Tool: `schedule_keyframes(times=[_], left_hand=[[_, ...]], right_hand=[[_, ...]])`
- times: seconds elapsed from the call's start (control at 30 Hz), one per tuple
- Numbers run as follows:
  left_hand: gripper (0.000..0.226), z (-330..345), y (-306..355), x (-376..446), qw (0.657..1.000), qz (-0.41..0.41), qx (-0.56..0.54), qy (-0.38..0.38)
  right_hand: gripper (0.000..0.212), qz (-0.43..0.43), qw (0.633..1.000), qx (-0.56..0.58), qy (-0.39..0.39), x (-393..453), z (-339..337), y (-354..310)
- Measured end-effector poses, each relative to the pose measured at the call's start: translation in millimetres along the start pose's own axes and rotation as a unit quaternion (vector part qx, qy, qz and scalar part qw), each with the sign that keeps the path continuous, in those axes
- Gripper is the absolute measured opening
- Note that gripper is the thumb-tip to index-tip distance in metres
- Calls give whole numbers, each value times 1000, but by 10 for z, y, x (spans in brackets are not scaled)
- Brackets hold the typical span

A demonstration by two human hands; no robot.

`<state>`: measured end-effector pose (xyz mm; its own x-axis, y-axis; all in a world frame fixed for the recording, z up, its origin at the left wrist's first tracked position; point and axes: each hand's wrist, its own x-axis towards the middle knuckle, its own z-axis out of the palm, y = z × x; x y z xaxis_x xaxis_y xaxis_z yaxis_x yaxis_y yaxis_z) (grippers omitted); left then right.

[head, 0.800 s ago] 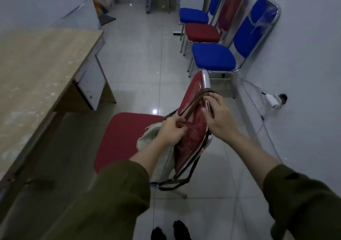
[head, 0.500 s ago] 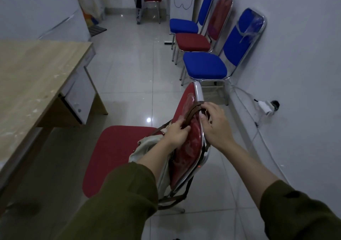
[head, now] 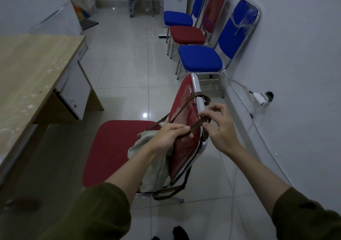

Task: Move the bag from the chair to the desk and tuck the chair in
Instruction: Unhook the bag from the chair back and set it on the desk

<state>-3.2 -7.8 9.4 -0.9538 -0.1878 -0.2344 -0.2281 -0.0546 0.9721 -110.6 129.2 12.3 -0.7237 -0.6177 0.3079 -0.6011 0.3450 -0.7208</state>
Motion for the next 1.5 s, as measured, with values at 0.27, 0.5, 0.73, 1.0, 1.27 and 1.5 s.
schedule_keyframes(times=[0.27,0.5,0.73,1.0,1.27,1.5], left_hand=[[47,-414,-185,-326,974,-52,191,-109],[35,-779,-228,-216,922,24,360,139],[28,-879,-230,117,947,27,229,224],[26,-1076,-128,524,954,34,162,251],[34,-1346,-74,648,942,34,142,303],[37,-1620,92,566,890,32,105,443]], right_hand=[[10,-44,999,-10,7,-93,-93,-29],[28,-10,998,-54,-1,473,61,-49],[21,35,988,-128,-83,1013,63,-70],[14,-68,943,-229,-232,1703,118,37],[13,-227,848,-364,-310,2370,238,169],[15,-312,848,-351,-244,2623,582,83]])
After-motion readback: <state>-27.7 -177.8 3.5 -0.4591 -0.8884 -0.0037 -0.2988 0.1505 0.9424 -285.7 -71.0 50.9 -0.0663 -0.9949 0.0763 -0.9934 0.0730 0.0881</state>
